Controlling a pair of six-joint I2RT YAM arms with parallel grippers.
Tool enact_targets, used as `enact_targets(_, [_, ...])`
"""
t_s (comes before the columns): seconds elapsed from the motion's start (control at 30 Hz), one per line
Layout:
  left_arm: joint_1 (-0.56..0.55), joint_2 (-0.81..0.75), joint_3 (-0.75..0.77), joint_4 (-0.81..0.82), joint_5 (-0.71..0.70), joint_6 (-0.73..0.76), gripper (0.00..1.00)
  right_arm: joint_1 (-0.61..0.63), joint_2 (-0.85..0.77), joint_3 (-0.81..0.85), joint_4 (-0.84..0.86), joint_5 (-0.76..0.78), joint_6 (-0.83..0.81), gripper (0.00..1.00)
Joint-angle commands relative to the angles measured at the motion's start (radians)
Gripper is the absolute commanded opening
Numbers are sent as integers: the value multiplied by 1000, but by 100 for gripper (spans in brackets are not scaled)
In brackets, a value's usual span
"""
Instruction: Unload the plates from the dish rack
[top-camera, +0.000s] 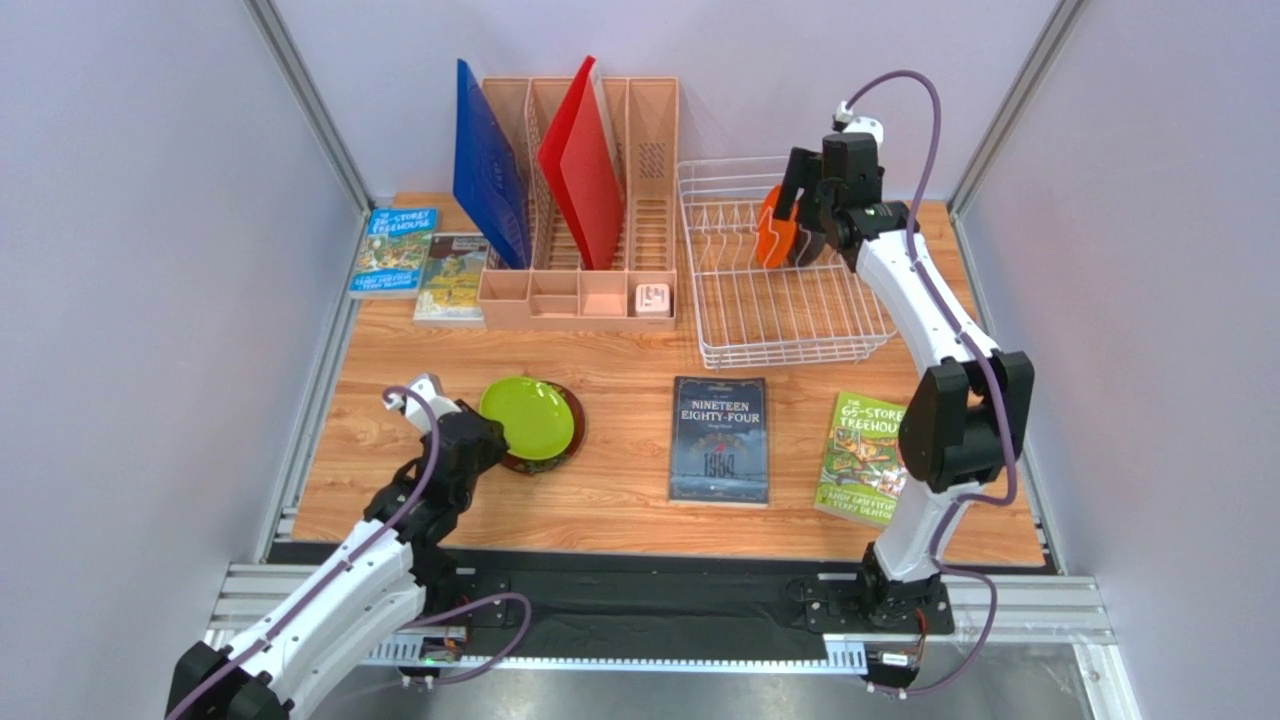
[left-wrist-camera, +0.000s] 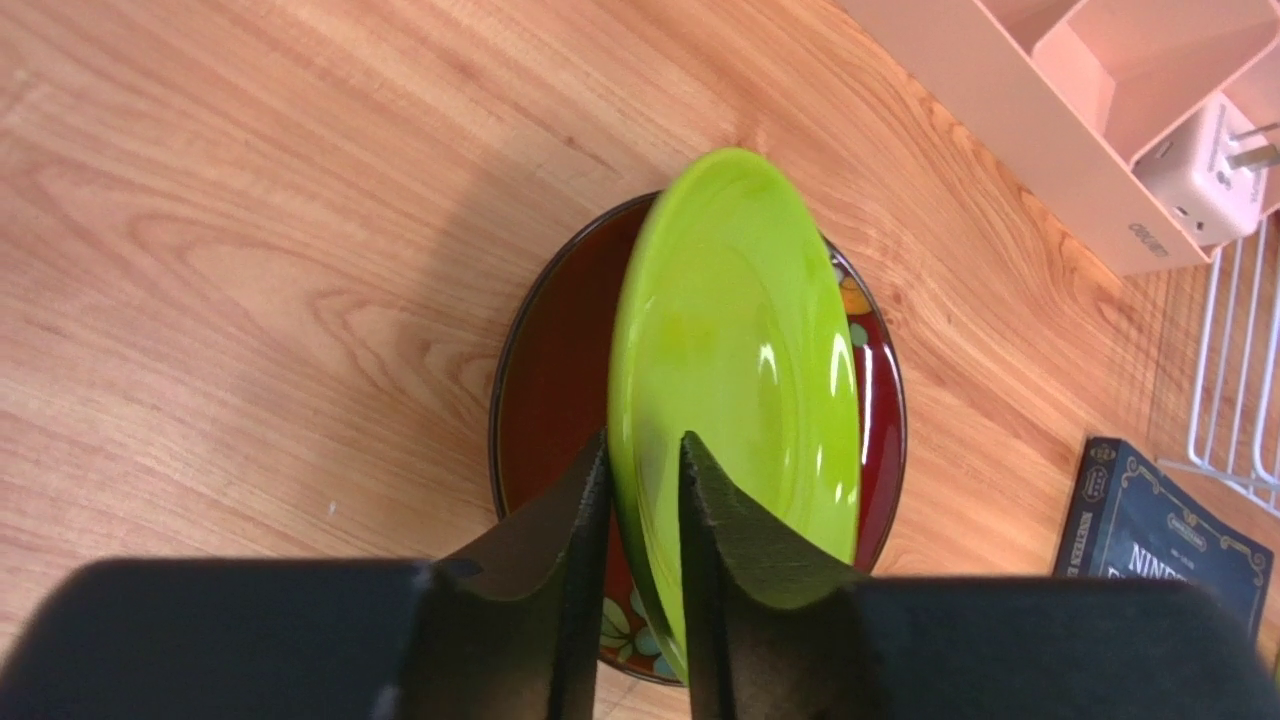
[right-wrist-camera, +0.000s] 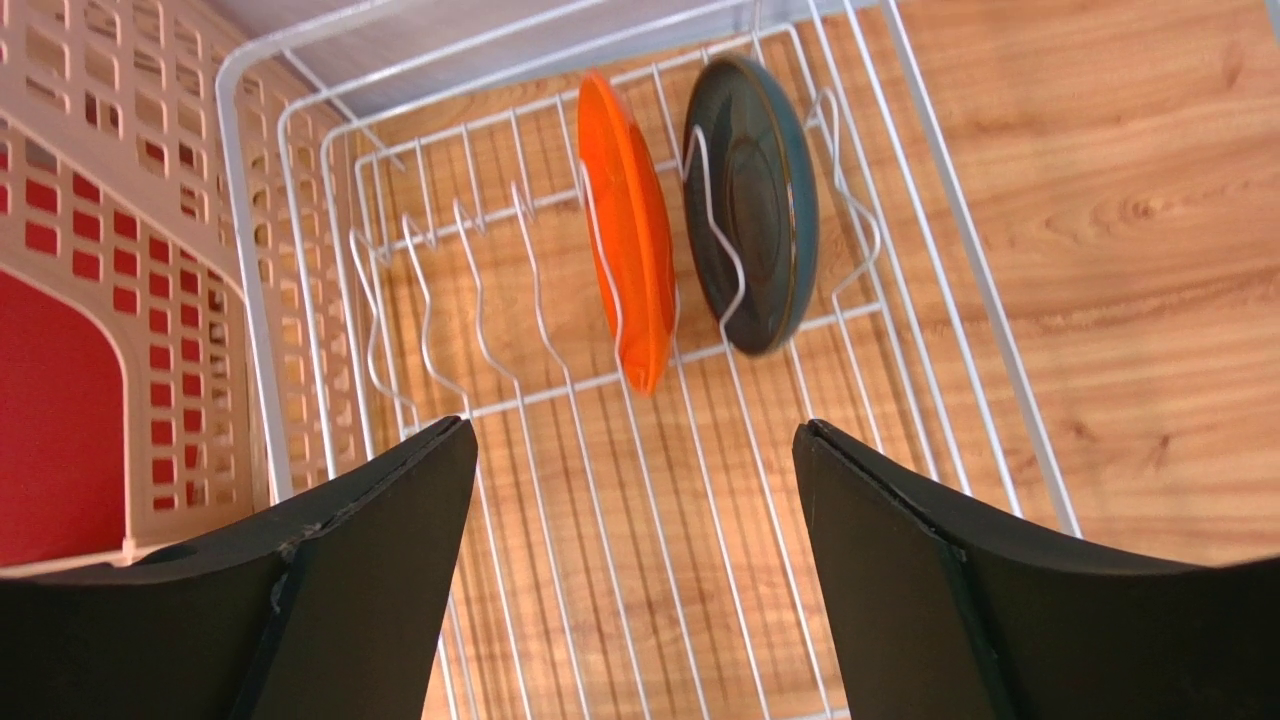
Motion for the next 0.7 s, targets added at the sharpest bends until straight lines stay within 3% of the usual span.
enact_targets(0.0, [1, 2, -27, 9, 6, -19, 32, -11, 113, 157, -24, 44, -52, 84])
enact_targets(0.13, [1, 5, -38, 13, 17, -25, 42, -14, 209, 246, -31, 65, -92, 83])
enact_targets(0.3, [1, 4, -35, -7, 14, -20, 64, -12, 307, 344, -38, 114, -134, 83])
enact_targets(0.43, [1, -5, -25, -27, 9, -13, 73, -14, 406, 452, -57, 117, -155, 82])
enact_targets(0.67, [0, -44, 31, -31, 23, 76, 77, -14, 500, 527, -78, 106, -161, 63])
